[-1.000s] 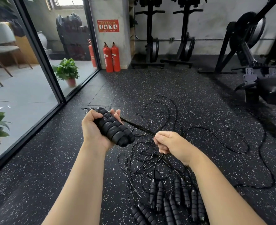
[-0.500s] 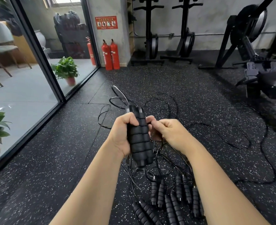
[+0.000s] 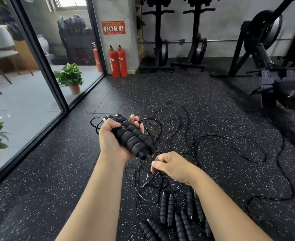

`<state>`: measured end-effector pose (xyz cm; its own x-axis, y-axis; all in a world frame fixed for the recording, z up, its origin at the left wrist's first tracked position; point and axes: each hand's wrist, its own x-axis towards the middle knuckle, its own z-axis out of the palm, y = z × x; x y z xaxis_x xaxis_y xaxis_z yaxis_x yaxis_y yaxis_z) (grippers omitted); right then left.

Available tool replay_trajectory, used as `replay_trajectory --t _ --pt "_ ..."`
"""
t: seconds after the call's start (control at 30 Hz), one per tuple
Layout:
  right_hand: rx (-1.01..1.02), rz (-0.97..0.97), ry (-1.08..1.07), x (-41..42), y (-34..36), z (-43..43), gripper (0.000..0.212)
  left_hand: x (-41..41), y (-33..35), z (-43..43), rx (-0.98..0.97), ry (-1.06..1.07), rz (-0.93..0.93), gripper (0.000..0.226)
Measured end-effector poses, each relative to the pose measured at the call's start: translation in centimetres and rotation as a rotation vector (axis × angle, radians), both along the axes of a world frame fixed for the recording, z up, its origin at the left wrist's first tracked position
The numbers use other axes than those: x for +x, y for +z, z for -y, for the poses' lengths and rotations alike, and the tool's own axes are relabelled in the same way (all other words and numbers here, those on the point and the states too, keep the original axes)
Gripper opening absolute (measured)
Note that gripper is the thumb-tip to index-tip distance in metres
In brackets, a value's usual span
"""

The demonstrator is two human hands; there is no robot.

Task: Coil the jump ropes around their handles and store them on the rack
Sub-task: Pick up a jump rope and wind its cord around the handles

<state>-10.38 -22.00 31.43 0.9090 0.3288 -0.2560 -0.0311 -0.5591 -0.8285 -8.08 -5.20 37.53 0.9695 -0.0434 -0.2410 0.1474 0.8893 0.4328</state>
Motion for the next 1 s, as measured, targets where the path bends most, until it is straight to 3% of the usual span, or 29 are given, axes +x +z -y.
replay_trajectory --t 0.2,0.3,0.4,0.5,0.7,0.8,0.87,0.93,1.0 --pt "-0.554 0.313 -0.084 0.1 1.6 1.2 0.028 0.5 -0.9 -1.5 0.121 0.128 -0.108 0.039" --pt "-0.665 0.408 -0.119 0.2 1.7 1.2 0.028 0.9 -1.3 -2.2 0.22 0.149 -0.127 0.036" --pt "-0.719 0.43 -0.18 0.4 1.4 2.0 0.031 1.3 -1.6 -3.5 0.307 0.198 -0.144 0.014" --pt "-0.77 0.508 -0.261 0.7 0.9 2.7 0.038 1.3 -1.8 -3.7 0.513 0.226 -0.172 0.006" --pt "-0.854 0.659 -0.434 0.8 0.3 2.6 0.037 1.5 -2.6 -4.3 0.866 0.168 -0.357 0.041" --pt "-0.777 0.767 -0.507 0.6 -0.1 2.6 0.038 0.9 -2.7 -4.0 1.085 0.147 -0.395 0.042" --pt "-0.677 0.738 -0.478 0.7 -0.1 3.0 0.04 0.7 -2.7 -4.1 1.156 0.176 -0.404 0.035" --pt "-0.421 0.54 -0.356 1.0 -0.2 3.7 0.049 0.8 -2.4 -4.5 1.087 0.181 -0.394 0.027" --pt "-0.061 0.25 -0.321 0.7 0.4 4.4 0.061 1.2 -2.3 -5.1 0.935 0.168 -0.396 0.035"
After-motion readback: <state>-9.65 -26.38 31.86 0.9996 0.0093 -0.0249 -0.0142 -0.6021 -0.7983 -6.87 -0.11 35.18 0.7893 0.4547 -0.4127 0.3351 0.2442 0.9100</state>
